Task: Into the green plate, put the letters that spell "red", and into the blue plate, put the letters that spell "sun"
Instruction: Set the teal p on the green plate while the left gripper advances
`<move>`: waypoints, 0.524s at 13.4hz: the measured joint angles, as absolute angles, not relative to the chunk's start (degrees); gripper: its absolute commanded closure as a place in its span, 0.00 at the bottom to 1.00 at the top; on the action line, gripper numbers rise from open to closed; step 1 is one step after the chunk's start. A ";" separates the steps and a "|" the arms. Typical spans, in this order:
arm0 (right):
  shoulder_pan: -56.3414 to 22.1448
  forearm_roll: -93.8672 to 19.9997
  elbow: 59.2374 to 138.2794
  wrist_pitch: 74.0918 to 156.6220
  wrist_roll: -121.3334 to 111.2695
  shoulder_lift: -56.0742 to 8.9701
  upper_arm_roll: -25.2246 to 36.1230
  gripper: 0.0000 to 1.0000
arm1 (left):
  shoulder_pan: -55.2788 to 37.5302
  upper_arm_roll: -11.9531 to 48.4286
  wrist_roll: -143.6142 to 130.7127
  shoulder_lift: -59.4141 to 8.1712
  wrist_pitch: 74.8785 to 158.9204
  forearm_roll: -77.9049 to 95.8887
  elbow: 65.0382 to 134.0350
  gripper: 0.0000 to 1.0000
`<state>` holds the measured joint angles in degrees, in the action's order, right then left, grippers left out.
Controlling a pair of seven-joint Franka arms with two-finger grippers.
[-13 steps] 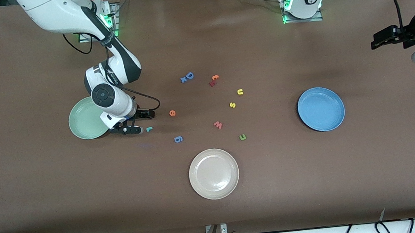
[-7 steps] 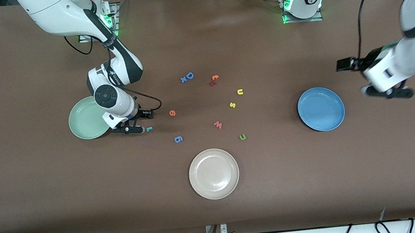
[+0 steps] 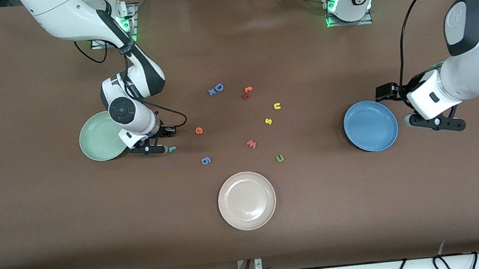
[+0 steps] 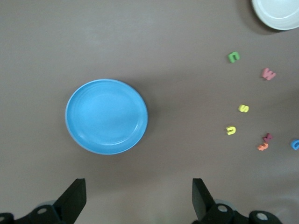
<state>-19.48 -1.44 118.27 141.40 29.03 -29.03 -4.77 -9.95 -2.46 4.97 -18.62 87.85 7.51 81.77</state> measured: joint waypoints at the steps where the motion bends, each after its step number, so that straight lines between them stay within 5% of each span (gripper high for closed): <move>1: -19.49 -1.44 118.27 141.39 29.02 -29.02 -4.81 0.94 | -10.01 -0.81 4.95 -18.60 89.25 7.51 81.78 0.00; 4: -19.34 -1.44 116.58 136.90 28.83 -28.38 -4.83 0.94 | -10.63 2.26 4.19 -18.47 92.43 7.51 81.79 0.00; 7: -18.69 -1.44 110.56 123.33 26.04 -25.61 -2.80 0.94 | -10.71 3.13 1.90 -18.46 93.17 7.51 82.01 0.00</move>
<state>-18.69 -1.44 110.56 123.33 26.04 -25.61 -2.80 -10.71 3.13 1.90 -18.46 93.17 7.51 82.01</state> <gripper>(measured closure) 0.700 0.000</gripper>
